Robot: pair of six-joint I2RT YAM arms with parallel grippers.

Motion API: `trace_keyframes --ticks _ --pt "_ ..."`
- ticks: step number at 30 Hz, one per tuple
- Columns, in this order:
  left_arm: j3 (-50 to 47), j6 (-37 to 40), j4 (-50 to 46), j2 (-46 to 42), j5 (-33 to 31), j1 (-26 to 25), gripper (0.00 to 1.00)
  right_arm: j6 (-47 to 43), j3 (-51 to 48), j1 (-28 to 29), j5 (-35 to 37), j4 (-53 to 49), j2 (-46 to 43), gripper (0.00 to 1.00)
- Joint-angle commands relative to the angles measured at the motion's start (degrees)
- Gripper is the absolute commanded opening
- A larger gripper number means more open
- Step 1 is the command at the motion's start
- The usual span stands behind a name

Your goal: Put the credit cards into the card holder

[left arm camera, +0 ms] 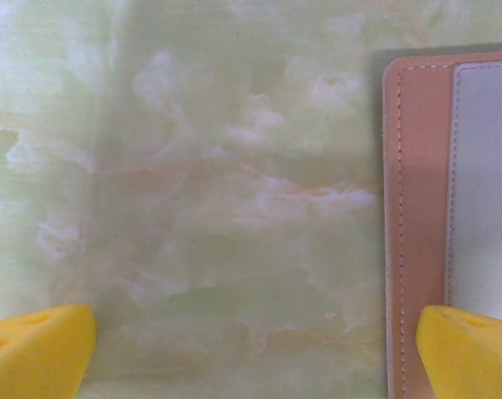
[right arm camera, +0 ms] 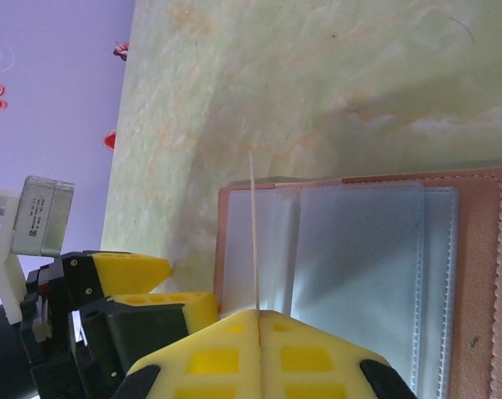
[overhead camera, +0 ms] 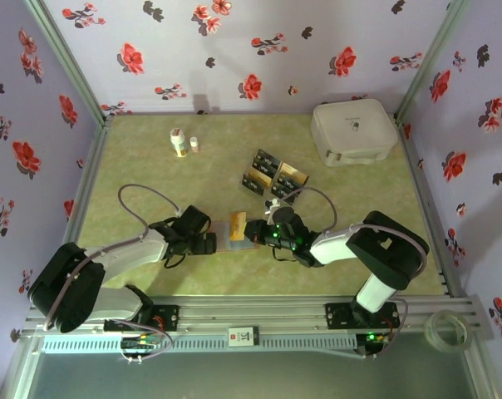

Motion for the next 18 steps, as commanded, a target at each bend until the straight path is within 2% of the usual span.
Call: trace_keyframes --ticks 1,18 --pt "0.41 0.34 -2.01 0.69 -1.83 0.28 1.00 0.56 -0.63 0.42 -0.03 2.12 0.89 0.00" --pt "0.49 -0.13 -1.99 0.92 -2.15 0.24 1.00 1.25 -1.14 0.48 -1.05 5.65 4.29 0.00"
